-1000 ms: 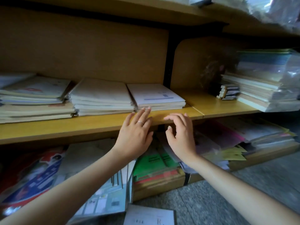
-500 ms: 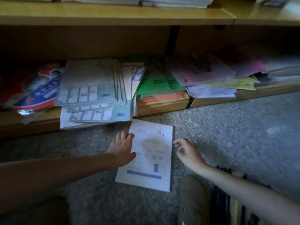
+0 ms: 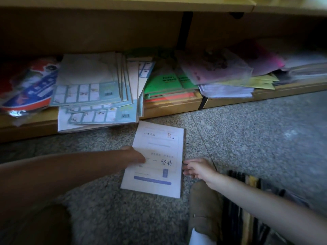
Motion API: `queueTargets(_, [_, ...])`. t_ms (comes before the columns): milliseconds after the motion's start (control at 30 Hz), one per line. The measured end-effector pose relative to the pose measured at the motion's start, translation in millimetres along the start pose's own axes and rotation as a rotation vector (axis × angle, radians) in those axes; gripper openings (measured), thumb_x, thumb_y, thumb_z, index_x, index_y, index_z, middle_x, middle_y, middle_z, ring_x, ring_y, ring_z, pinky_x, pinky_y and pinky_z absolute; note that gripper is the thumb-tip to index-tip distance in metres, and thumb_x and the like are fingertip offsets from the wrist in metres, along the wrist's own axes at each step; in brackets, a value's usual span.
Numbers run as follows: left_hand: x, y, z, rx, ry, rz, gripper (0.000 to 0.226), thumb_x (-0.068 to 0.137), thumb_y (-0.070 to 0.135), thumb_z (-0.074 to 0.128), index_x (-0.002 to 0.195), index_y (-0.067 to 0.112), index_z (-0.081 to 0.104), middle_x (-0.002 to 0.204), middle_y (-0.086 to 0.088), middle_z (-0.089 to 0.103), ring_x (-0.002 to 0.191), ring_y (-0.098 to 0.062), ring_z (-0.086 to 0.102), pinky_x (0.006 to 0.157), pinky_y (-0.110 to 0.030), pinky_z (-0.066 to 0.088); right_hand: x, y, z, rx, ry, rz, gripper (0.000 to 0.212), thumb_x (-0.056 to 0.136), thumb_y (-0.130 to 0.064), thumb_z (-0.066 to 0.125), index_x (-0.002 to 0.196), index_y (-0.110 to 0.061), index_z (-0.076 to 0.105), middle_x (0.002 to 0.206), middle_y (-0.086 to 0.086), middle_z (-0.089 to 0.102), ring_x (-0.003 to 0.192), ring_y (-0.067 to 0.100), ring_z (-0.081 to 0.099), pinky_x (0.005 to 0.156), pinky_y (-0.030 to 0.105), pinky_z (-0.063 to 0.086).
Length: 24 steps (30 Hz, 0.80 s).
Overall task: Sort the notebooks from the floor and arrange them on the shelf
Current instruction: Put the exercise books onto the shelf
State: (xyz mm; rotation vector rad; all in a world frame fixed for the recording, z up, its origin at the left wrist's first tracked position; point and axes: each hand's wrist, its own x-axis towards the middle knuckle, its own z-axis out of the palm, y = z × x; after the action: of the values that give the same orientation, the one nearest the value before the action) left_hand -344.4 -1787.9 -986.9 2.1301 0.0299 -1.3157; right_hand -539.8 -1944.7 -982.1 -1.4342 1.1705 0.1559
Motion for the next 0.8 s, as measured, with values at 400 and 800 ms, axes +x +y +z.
queueTargets(400, [-58.6, 10.6, -1.1, -0.122, -0.303, 0.377, 0.078, 0.068, 0.001, 0.076, 0.127, 0.015, 0.026, 0.118, -0.016, 0.057, 0.104, -0.034, 0.061, 0.083, -0.057, 0.052, 1.8, 10.7, 5.1, -0.076, -0.053, -0.033, 0.012, 0.091, -0.011, 0.052, 0.097, -0.017, 0.06, 0.084, -0.001, 0.067, 0.075, 0.013, 0.061, 0.063, 0.022, 0.043])
queueTargets(800, [-170.0, 91.6, -31.8, 0.219, -0.099, 1.115, 0.03, 0.084, 0.014, 0.06, 0.103, 0.011, 0.036, 0.098, -0.013, 0.056, 0.087, -0.029, 0.061, 0.07, -0.041, 0.054, -29.6, -50.5, -31.1, 0.311, -0.163, -0.347, 0.058, 0.078, -0.055, 0.058, 0.117, -0.011, 0.059, 0.109, 0.001, 0.07, 0.099, 0.019, 0.066, 0.084, 0.036, 0.05])
